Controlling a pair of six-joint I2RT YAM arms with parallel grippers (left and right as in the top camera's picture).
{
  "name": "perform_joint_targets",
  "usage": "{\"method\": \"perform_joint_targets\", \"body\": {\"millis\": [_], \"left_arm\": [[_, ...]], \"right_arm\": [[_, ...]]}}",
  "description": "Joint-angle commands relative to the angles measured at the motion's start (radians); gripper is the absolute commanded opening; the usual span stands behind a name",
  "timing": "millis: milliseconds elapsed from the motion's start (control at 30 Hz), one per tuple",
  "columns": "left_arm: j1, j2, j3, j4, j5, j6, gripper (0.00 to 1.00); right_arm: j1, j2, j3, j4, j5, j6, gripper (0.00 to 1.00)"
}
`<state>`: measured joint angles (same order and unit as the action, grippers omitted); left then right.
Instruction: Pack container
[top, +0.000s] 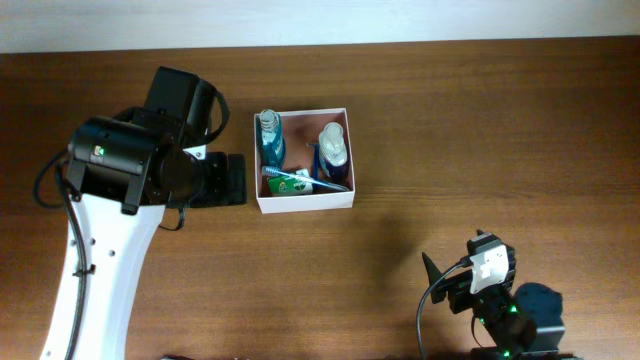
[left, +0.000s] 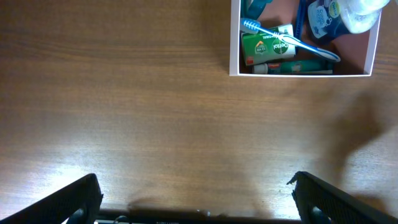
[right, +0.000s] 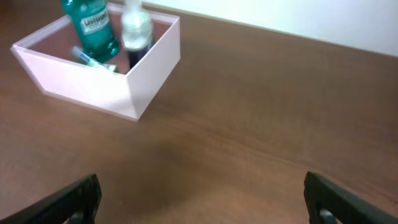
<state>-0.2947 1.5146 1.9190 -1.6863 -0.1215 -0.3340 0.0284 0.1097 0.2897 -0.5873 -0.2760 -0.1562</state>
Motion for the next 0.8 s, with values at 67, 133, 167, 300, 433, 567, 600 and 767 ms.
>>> {"method": "perform_joint_targets", "body": {"millis": [67, 133, 167, 300, 433, 567, 600, 767], "left_arm": [[0.004, -0.006, 0.010, -0.001, -0.007, -0.010, 1.00], [0.004, -0.006, 0.010, -0.001, -0.007, -0.010, 1.00], [0.004, -0.006, 0.010, -0.001, -0.007, -0.010, 1.00], [0.004, -0.006, 0.010, -0.001, -0.007, -0.010, 1.00], [0.004, -0.006, 0.010, -0.001, -0.007, -0.010, 1.00], [0.004, -0.006, 0.010, -0.002, -0.007, -0.010, 1.00], [0.004, -0.006, 0.010, -0.002, -0.007, -0.010, 1.00], [0.004, -0.006, 0.010, -0.001, -0.007, -0.010, 1.00]], "right_arm": [[-0.025, -0.093, -0.138, 0.027, 0.002, 0.064, 0.99], [-0.027, -0.103, -0.138, 0.035, 0.029, 0.060, 0.99], [-0.031, -0.105, -0.138, 0.036, 0.029, 0.060, 0.99], [-0.036, -0.105, -0.138, 0.035, 0.029, 0.060, 0.99], [-0.036, -0.105, -0.138, 0.035, 0.029, 0.060, 0.99], [-0.036, -0.105, -0.138, 0.035, 0.029, 0.060, 0.99], [-0.036, -0.105, -0.138, 0.035, 0.029, 0.060, 0.99], [-0.036, -0.105, -0.138, 0.035, 0.029, 0.060, 0.99]]}}
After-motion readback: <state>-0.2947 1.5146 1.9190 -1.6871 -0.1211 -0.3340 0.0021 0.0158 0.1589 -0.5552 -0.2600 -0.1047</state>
